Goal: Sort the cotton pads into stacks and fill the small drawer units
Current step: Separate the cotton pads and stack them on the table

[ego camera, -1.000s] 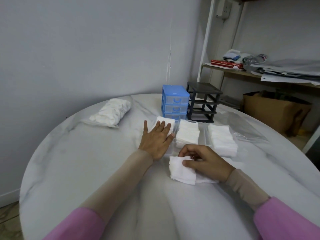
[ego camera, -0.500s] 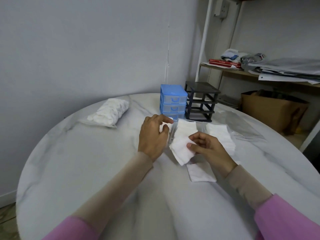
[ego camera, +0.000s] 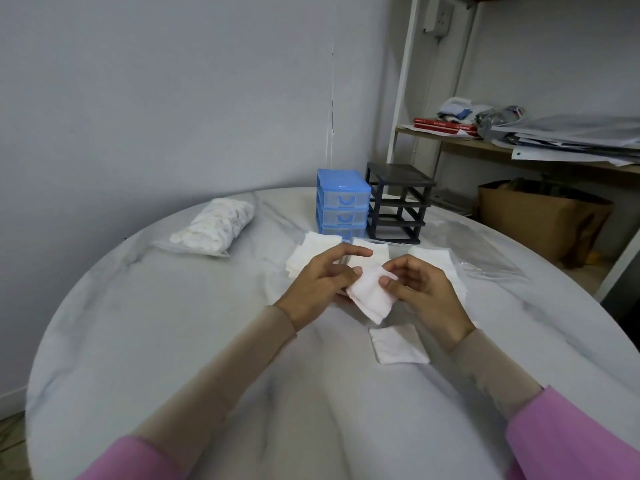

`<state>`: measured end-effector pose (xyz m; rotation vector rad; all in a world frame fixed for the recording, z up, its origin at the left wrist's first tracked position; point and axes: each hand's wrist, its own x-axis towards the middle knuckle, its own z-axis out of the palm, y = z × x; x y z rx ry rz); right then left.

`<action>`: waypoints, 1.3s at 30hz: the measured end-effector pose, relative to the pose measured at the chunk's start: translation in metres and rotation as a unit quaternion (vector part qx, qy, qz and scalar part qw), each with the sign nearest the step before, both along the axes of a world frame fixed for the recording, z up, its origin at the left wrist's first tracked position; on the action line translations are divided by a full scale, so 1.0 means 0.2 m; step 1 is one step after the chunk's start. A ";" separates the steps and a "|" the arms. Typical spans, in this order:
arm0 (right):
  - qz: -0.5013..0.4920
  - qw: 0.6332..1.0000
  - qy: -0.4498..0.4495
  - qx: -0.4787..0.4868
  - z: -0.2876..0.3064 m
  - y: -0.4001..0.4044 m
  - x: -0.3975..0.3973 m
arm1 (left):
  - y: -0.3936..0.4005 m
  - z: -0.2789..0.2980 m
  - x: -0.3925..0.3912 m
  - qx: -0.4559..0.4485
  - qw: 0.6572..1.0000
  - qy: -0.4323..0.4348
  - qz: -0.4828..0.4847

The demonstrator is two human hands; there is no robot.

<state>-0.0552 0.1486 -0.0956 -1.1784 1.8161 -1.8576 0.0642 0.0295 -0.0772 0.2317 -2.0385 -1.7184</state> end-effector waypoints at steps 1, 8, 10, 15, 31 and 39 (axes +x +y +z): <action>0.004 1.000 0.006 -0.003 0.01 0.00 0.01 | 0.00 0.00 0.00 -0.014 1.000 0.004 -0.011; 0.005 1.000 0.005 -0.013 0.03 0.01 0.02 | -0.04 -0.01 0.00 0.010 0.999 0.017 0.039; 0.002 1.000 -0.008 -0.014 0.03 0.01 0.02 | -0.05 -0.02 0.00 0.009 0.998 0.022 0.057; -0.002 0.999 -0.022 -0.025 0.04 0.01 0.01 | -0.07 -0.02 0.00 -0.032 0.993 0.052 0.104; -0.105 0.993 0.017 -0.060 0.11 0.06 -0.05 | 0.09 -0.06 -0.04 -0.003 0.998 -0.064 -0.019; -0.136 0.989 0.021 -0.054 0.11 0.07 -0.11 | 0.11 -0.10 -0.06 -0.201 0.976 -0.078 -0.031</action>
